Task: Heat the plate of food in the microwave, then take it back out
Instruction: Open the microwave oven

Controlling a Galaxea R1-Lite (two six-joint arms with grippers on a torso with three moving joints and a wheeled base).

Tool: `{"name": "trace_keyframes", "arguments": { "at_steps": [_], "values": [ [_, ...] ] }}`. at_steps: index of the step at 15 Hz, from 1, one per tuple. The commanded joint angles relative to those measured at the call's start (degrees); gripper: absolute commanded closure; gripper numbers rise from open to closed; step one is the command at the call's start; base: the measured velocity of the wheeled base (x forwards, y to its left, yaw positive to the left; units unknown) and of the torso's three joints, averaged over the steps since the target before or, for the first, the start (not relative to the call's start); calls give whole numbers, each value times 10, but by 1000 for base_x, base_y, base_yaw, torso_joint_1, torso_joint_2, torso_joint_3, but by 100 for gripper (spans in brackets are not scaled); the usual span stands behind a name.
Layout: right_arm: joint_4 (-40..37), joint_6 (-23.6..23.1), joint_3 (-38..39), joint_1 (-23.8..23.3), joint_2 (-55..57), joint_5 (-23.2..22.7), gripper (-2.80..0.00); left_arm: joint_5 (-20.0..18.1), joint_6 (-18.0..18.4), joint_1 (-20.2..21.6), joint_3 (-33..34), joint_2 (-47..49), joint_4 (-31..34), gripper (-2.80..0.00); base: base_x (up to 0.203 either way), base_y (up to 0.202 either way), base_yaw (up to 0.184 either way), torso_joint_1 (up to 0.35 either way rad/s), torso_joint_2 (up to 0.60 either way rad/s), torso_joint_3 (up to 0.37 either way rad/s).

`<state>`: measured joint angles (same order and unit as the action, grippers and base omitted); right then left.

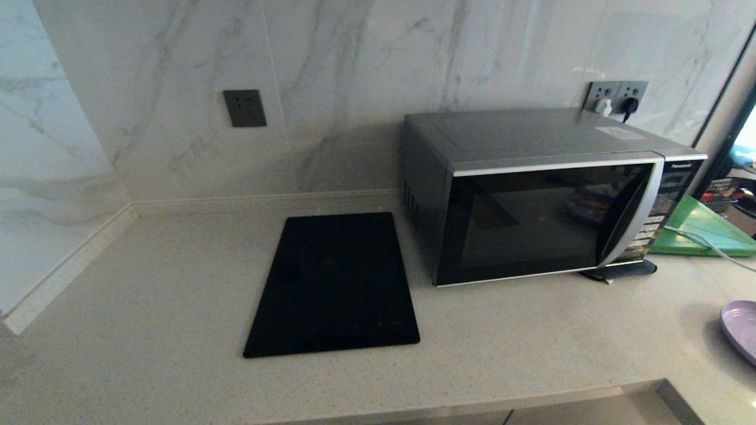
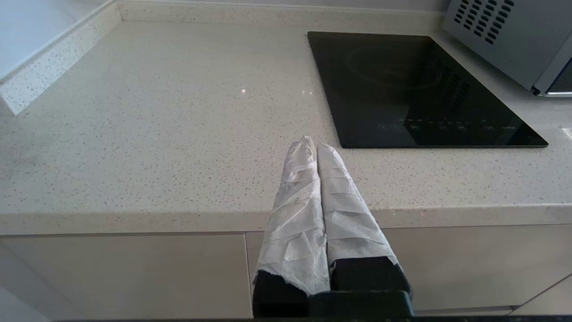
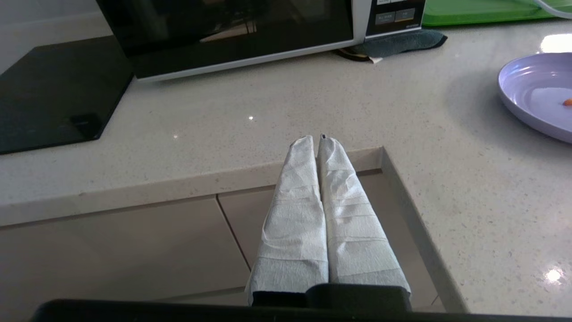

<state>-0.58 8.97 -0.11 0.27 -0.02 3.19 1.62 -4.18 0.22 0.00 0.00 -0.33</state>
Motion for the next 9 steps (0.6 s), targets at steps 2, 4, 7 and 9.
{"name": "trace_keyframes", "arguments": {
  "at_steps": [2, 4, 7, 9],
  "values": [
    [-6, 0, -40, 0, 1, 2, 0, 0, 0, 0, 0, 1, 0, 0, 0, 0, 0, 0, 0, 0],
    [-25, -1, -80, 0, 8, 6, 0, 0, 0, 0, 0, 1, 0, 0, 0, 0, 0, 0, 0, 0],
    [-58, -3, -153, 0, 74, 21, 0, 0, 0, 0, 0, 1, 0, 0, 0, 0, 0, 0, 0, 0],
    [-61, -21, -199, -1, 155, 48, 0, 0, 0, 0, 0, 1, 0, 0, 0, 0, 0, 0, 0, 0]
  ]
}}
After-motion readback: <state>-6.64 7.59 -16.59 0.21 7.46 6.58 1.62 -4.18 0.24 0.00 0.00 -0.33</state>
